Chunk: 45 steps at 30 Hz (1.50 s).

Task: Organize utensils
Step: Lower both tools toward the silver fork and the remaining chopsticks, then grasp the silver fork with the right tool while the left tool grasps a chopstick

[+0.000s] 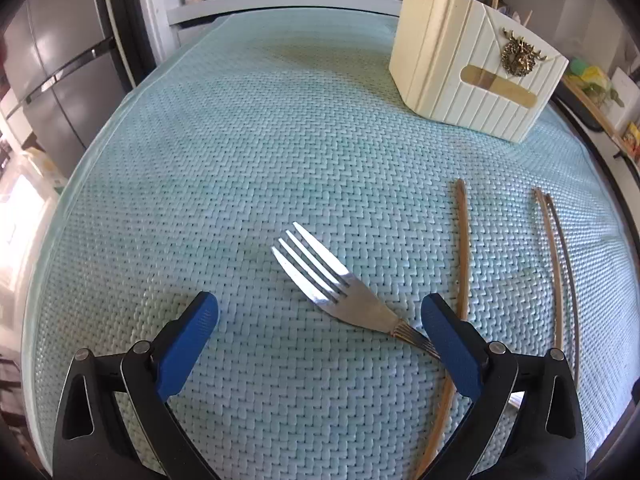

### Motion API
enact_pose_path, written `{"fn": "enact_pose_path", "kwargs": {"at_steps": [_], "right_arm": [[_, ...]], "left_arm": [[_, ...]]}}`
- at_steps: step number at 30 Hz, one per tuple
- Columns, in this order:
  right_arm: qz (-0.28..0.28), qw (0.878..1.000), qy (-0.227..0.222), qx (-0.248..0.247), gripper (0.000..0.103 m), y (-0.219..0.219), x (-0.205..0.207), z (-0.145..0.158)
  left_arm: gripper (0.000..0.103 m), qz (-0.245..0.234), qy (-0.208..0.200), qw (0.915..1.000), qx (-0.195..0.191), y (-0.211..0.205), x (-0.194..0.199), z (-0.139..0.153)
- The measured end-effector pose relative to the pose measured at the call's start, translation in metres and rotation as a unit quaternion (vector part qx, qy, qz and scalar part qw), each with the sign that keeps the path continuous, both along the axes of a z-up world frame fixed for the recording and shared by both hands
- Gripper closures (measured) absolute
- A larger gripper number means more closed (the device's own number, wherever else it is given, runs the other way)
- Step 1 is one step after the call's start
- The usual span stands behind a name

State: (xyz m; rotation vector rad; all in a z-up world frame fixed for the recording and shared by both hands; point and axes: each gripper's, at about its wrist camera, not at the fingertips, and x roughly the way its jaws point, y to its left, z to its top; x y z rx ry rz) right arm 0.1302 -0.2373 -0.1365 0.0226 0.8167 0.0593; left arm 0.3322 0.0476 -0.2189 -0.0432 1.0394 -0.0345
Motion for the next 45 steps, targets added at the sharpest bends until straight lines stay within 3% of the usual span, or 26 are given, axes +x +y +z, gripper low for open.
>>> {"fn": "enact_pose_path", "kwargs": {"at_steps": [1,3,4,7,9,11,14,16,18,20,23,27,32,35,39,41,43,45], "right_arm": [[0.002,1.000,0.004,-0.002,0.019,0.002,0.003,-0.002],[0.006,1.000,0.011,0.001,0.019,0.007,0.006,-0.004],[0.009,1.000,0.014,0.006,0.019,0.009,0.008,-0.005],[0.021,1.000,0.017,0.008,0.019,0.017,0.009,-0.006],[0.026,1.000,0.015,0.003,0.019,0.021,0.007,-0.005],[0.027,1.000,0.015,-0.002,0.019,0.022,0.005,-0.005],[0.021,1.000,0.019,-0.001,0.019,0.019,0.003,-0.006],[0.015,1.000,0.019,0.001,0.019,0.016,0.001,-0.006],[0.010,1.000,0.015,0.001,0.019,0.012,-0.002,-0.004],[0.007,1.000,0.014,0.001,0.019,0.010,-0.004,-0.003],[0.014,1.000,0.017,0.006,0.019,0.011,0.000,-0.006],[0.061,0.998,0.013,0.015,0.019,0.030,0.013,-0.004],[0.174,0.983,0.022,0.058,0.022,0.078,0.044,0.000],[0.221,0.972,0.050,0.053,0.042,0.111,0.069,-0.015],[0.244,0.967,0.073,0.014,0.048,0.145,0.107,-0.035],[0.247,0.966,0.076,-0.002,0.060,0.157,0.125,-0.040],[0.253,0.963,0.089,-0.013,0.064,0.165,0.142,-0.045],[0.259,0.961,0.099,-0.018,0.084,0.170,0.151,-0.043]], "left_arm": [[0.004,0.000,-0.002,1.0000,0.000,-0.001,-0.002,0.000],[0.021,-0.003,-0.015,0.9998,0.015,-0.006,-0.003,0.000],[0.025,-0.008,-0.024,0.9995,0.020,-0.010,-0.004,0.001],[0.044,-0.020,-0.043,0.9988,0.008,-0.012,0.003,0.003],[0.069,-0.037,-0.055,0.9978,-0.007,-0.011,0.010,0.004],[0.076,-0.058,-0.059,0.9959,-0.036,-0.012,0.024,0.006],[0.074,-0.076,-0.053,0.9937,-0.062,-0.010,0.048,0.010],[0.058,-0.073,-0.061,0.9926,-0.075,-0.011,0.043,0.022],[0.031,-0.061,-0.081,0.9909,-0.088,-0.007,0.032,0.037],[0.024,-0.047,-0.079,0.9911,-0.096,0.002,0.026,0.044],[0.023,-0.050,-0.052,0.9924,-0.100,-0.006,0.008,0.041],[0.023,-0.050,-0.033,0.9974,-0.039,-0.029,-0.008,0.025],[0.023,-0.019,-0.019,0.9961,-0.084,-0.013,-0.016,0.016],[0.023,-0.010,-0.030,0.9969,-0.072,-0.004,-0.028,0.020],[0.023,0.015,-0.037,0.9955,-0.087,0.020,-0.043,0.024],[0.023,0.021,-0.037,0.9953,-0.087,0.030,-0.049,0.023],[0.023,0.020,-0.036,0.9959,-0.081,0.035,-0.053,0.022],[0.023,0.016,-0.033,0.9965,-0.075,0.035,-0.058,0.020]]}}
